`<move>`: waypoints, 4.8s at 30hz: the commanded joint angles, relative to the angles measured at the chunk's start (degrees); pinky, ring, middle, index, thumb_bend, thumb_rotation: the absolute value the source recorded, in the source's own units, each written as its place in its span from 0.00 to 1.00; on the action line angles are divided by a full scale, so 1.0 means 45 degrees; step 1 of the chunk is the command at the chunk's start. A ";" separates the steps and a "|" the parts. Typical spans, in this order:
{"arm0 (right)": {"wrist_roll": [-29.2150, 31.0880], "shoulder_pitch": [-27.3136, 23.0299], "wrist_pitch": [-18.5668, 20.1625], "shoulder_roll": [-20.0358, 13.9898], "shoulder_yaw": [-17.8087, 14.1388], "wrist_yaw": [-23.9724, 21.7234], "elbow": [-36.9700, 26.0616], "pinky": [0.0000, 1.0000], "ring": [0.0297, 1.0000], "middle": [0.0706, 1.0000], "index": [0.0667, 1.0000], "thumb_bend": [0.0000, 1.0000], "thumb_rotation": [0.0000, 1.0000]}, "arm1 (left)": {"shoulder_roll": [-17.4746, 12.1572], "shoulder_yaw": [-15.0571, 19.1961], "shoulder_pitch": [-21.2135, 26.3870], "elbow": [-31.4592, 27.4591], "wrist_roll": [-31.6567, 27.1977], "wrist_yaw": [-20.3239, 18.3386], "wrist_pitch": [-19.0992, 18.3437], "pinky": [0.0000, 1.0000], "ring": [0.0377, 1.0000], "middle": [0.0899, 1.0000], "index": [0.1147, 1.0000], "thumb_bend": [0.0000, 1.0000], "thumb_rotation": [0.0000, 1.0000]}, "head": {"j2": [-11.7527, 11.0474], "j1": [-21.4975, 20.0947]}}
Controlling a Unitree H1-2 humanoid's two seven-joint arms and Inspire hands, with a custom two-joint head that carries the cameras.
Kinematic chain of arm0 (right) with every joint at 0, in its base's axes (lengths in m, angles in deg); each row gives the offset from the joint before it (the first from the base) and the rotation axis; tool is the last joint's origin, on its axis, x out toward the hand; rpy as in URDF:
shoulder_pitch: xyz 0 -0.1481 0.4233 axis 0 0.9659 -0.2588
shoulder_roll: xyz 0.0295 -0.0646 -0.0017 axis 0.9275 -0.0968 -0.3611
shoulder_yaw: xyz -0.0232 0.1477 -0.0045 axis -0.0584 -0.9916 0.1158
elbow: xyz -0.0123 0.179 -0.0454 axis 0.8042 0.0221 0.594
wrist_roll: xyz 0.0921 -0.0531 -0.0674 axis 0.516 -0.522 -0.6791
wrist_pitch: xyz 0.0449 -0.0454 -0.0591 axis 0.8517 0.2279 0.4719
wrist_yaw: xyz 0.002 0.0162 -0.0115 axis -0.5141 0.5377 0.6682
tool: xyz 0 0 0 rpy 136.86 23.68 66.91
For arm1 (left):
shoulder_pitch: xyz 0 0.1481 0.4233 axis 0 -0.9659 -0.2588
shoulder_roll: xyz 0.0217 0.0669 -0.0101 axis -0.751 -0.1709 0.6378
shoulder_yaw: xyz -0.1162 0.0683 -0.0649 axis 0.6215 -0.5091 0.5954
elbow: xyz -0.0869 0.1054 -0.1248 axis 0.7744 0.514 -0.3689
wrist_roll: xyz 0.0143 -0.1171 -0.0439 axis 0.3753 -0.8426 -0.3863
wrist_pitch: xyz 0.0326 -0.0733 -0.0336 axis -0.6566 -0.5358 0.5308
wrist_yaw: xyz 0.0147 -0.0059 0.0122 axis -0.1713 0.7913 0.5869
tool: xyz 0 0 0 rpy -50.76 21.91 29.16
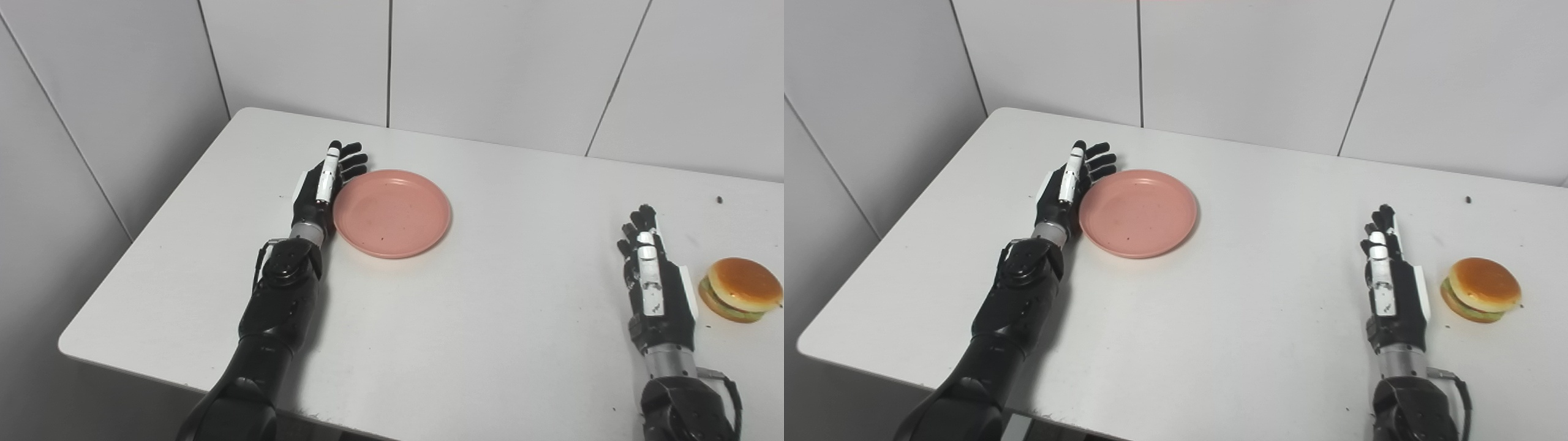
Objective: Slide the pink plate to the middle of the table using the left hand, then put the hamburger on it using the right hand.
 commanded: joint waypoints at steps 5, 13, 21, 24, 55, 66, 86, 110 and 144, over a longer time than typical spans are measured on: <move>0.0026 0.0004 0.0254 0.0553 0.0226 0.0266 -0.0311 1.00 1.00 1.00 1.00 0.56 0.90 | 0.0453 -0.0233 -0.0102 -0.1109 0.0131 -0.0016 -0.0681 0.71 0.74 0.71 0.67 0.41 1.00 | 0.0180 -0.1429; -0.0255 -0.0037 0.0740 0.0739 0.0456 0.0449 -0.0478 1.00 1.00 1.00 1.00 0.53 0.90 | 0.0790 -0.0738 -0.0721 -0.1764 0.0126 -0.0595 -0.1170 0.73 0.75 0.72 0.68 0.39 1.00 | 0.0226 -0.2391; -0.0524 -0.0164 0.0643 0.0838 0.0523 0.0682 -0.0160 1.00 1.00 1.00 1.00 0.60 0.87 | 0.1340 -0.1114 -0.1156 -0.2386 0.0012 -0.0894 -0.1486 0.75 0.76 0.73 0.69 0.41 1.00 | 0.0229 -0.2958; -0.0490 -0.0204 0.0697 0.0906 0.0532 0.0712 -0.0114 1.00 1.00 1.00 1.00 0.62 0.83 | 0.1484 -0.1306 -0.1338 -0.2715 0.0036 -0.1061 -0.1668 0.76 0.78 0.75 0.70 0.40 1.00 | 0.0251 -0.3260; -0.0302 -0.0493 0.0711 0.0009 -0.0140 0.1038 -0.2713 0.95 0.95 0.95 0.95 0.65 0.80 | 0.2179 -0.2507 -0.2383 -0.3186 0.0372 -0.1876 -0.1604 0.77 0.78 0.75 0.70 0.43 1.00 | 0.0544 -0.4130; -0.3183 -0.1557 0.3196 -0.2838 0.0085 0.0576 -0.5077 0.88 0.90 0.91 0.92 0.64 0.71 | 0.2193 -0.2404 -0.2443 -0.3222 0.0388 -0.1832 -0.1566 0.78 0.79 0.75 0.70 0.40 1.00 | 0.0456 -0.4864; -0.6234 -0.2693 0.5657 -0.7080 0.1015 -0.1671 -0.4565 0.80 0.89 0.88 0.86 0.73 0.50 | 0.1909 -0.2161 -0.2403 -0.3333 0.0053 -0.2134 -0.1965 0.80 0.82 0.78 0.73 0.42 1.00 | 0.0202 -0.6463; -0.8417 -0.2429 0.6905 -0.8386 0.2061 -0.3706 -0.3725 0.70 0.83 0.87 0.86 0.80 0.45 | 0.1864 -0.1959 -0.2480 -0.3481 -0.0059 -0.2468 -0.2056 0.82 0.83 0.79 0.74 0.40 1.00 | 0.0190 -0.6722; -1.0309 -0.2666 0.5309 -0.7780 0.4208 -0.2609 -0.0628 0.50 0.60 0.67 0.79 0.64 0.16 | 0.2075 -0.2023 -0.2677 -0.3868 0.0055 -0.2343 -0.2292 0.81 0.82 0.78 0.73 0.40 1.00 | 0.0292 -0.6461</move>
